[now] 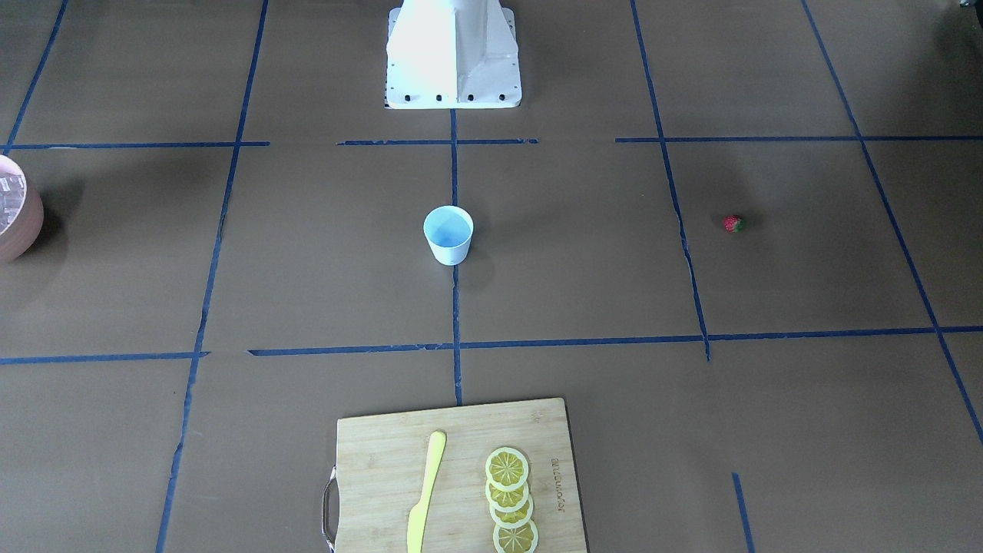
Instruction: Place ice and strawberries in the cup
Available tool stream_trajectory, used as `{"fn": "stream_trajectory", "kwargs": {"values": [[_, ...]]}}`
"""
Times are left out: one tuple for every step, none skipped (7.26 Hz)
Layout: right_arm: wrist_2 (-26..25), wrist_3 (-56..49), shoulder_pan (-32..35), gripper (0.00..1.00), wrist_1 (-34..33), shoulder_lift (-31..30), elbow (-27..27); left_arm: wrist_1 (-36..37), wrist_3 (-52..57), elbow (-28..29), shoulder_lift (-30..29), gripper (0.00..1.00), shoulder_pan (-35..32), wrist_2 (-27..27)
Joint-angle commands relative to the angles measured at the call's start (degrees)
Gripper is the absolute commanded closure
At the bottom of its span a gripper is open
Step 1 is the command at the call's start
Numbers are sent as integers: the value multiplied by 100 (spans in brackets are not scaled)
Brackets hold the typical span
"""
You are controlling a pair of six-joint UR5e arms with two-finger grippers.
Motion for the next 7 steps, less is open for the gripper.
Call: {"fn": "stream_trajectory", "kwargs": {"values": [[151,162,-114,0,-9,130,-49,0,-7,-9,-3,0,7,-7],[369,180,-141,0,8,95,-23,-9,-7,-9,-3,0,7,-7],[415,241,-202,0,78,103,21,-9,2,-9,6,0,-2,-24],[459,364,-272,0,148,129,65,-9,2,-26,23,0,7,-42],[451,391,-403,0,166,130,48,-17,11,-26,24,0,-2,-42],[390,357,-491,0,236,121,152,-18,11,-9,24,0,7,-42],[85,374,-614,0,680,77,266,-18,11,-9,32,0,-2,-51]]}}
